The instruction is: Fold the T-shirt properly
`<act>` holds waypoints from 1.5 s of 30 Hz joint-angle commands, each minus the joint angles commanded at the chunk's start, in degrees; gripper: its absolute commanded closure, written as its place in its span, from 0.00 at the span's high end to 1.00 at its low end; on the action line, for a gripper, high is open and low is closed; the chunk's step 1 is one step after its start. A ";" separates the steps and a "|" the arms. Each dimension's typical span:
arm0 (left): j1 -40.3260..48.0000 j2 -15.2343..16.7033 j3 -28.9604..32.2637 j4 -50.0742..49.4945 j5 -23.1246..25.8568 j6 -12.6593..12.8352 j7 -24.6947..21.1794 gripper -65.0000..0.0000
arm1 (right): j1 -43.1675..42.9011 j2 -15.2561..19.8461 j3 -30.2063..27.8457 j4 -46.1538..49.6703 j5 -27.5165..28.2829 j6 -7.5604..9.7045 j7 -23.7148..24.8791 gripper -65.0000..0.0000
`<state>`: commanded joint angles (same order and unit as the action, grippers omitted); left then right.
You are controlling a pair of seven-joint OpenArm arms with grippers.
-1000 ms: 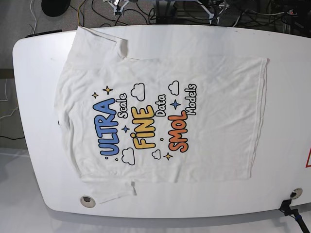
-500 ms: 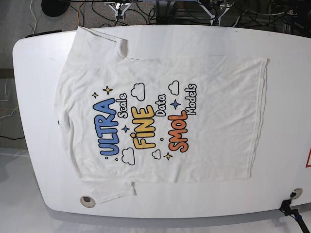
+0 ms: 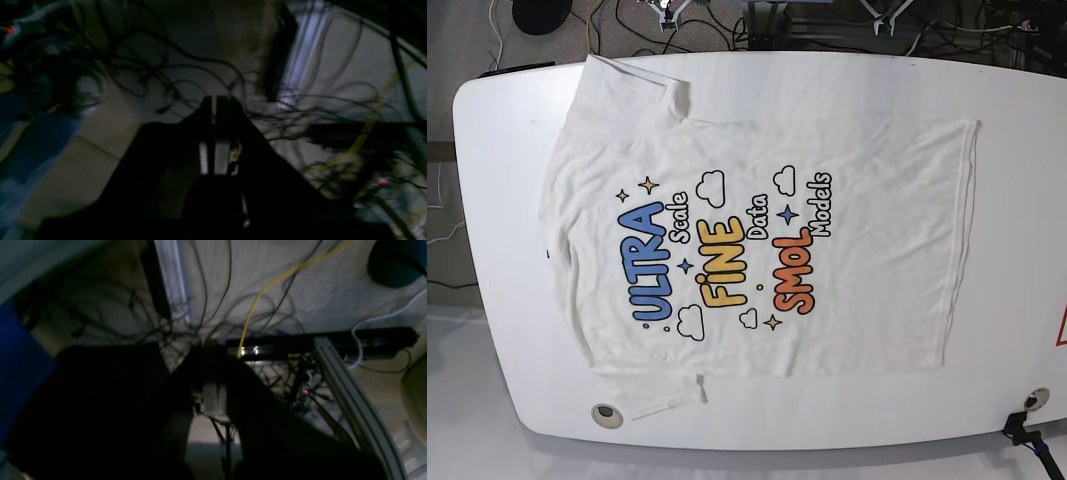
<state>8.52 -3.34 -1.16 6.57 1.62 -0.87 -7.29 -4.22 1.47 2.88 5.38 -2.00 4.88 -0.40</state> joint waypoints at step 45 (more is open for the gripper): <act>1.06 -0.31 0.07 -1.20 0.30 0.40 -1.71 0.00 | -0.94 0.59 -0.01 1.08 -0.03 -0.02 0.32 0.00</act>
<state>9.58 -3.65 -1.09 5.37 1.91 -0.47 -9.00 -5.15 2.06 2.87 6.45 -2.03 4.85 -0.09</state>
